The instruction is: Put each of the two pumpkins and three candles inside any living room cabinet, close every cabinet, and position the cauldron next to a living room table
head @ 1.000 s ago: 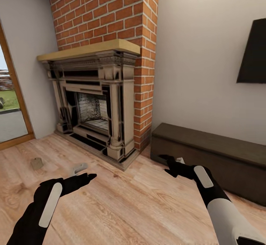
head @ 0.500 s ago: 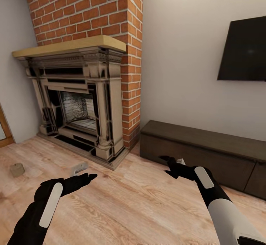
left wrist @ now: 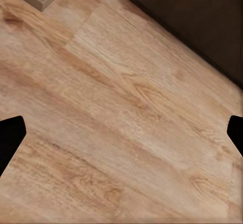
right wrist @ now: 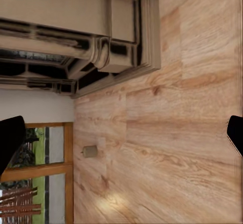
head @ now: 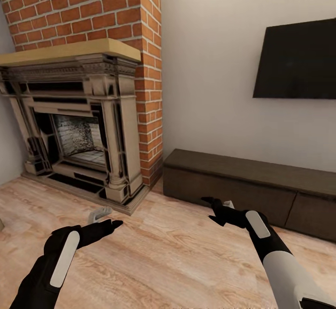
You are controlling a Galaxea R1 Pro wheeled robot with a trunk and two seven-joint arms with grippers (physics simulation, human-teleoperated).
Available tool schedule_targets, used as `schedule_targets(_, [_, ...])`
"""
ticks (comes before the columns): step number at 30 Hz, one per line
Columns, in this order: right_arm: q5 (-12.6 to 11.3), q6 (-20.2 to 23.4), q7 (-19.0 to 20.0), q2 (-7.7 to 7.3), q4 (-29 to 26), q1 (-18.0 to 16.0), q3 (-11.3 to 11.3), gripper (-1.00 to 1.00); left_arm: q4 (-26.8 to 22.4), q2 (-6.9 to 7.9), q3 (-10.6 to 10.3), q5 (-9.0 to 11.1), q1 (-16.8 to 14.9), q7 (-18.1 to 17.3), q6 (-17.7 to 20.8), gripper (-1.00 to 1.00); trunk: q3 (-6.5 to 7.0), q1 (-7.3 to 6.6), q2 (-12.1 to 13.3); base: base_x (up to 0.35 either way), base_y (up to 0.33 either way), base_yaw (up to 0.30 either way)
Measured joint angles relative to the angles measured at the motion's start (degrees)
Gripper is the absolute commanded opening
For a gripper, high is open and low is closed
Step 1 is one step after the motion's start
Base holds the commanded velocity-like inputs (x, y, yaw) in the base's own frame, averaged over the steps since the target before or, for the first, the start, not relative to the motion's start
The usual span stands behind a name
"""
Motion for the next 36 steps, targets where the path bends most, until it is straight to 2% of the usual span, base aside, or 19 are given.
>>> schedule_targets(36, [0.1, -0.3, 0.0, 0.01, 1.1, 0.0, 0.0, 1.00, 0.1, -0.02, 0.0, 0.0, 0.0, 0.0, 0.0, 1.00, -2.25, 0.00, 0.0, 0.000, 0.000, -0.226])
